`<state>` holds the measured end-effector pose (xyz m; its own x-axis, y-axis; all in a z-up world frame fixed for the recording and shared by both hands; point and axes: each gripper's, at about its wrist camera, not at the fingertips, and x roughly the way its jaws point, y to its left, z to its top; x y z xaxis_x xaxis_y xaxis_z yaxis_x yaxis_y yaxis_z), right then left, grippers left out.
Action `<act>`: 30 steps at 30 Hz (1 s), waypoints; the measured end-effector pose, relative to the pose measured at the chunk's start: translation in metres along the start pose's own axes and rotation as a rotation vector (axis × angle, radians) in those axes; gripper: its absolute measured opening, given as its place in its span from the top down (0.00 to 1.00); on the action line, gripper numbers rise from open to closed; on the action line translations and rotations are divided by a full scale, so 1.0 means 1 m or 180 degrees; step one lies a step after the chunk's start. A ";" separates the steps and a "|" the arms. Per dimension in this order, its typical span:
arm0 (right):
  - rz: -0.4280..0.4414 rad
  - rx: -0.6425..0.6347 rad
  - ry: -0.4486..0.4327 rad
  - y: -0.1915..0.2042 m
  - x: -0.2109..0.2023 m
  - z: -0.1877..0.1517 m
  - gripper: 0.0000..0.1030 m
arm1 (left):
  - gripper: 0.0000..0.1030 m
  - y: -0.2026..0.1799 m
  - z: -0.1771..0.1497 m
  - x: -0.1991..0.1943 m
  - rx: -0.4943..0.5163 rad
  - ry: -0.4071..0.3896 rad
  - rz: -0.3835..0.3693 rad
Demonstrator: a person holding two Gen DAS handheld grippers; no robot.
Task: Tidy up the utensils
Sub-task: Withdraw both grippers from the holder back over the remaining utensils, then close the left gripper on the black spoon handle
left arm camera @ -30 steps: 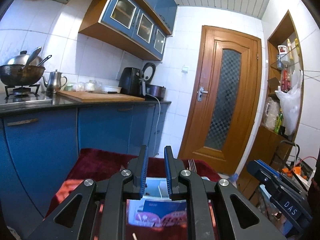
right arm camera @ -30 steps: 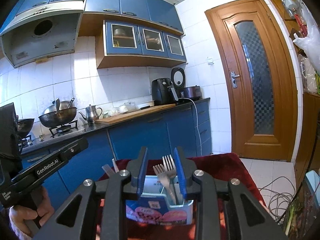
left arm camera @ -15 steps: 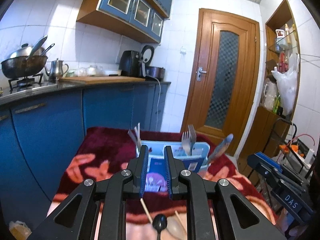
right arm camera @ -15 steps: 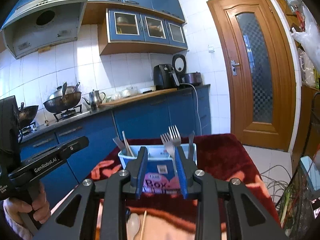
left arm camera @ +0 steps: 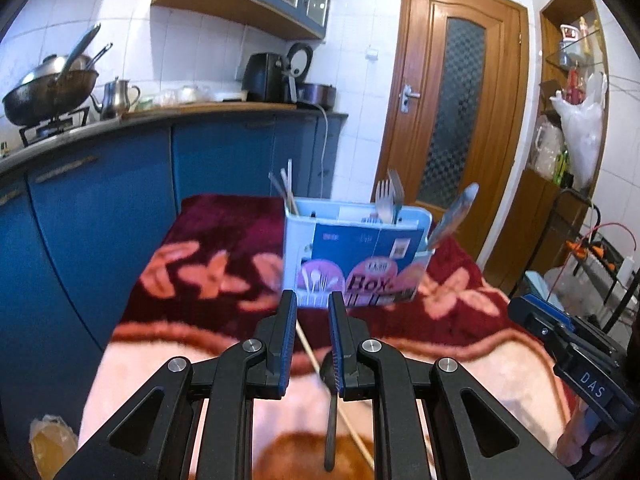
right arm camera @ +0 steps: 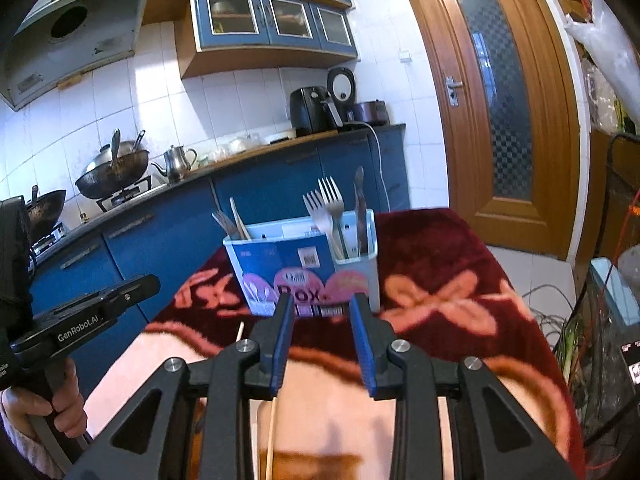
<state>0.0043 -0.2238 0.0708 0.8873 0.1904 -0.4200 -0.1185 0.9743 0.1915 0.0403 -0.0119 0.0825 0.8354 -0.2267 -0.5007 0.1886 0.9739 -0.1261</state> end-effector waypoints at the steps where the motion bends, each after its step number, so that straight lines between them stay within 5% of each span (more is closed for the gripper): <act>1: 0.0003 0.0005 0.0020 -0.001 0.000 -0.002 0.68 | 0.84 0.001 -0.002 0.002 -0.0003 0.0036 0.0002; 30: 0.0008 0.0313 0.0473 -0.029 0.019 -0.044 0.66 | 0.84 -0.012 -0.057 0.060 0.0012 0.0895 -0.0050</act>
<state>0.0052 -0.2435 0.0183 0.8106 0.2157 -0.5444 -0.0700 0.9587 0.2757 0.0586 -0.0379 0.0049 0.6564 -0.2354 -0.7167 0.2028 0.9702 -0.1330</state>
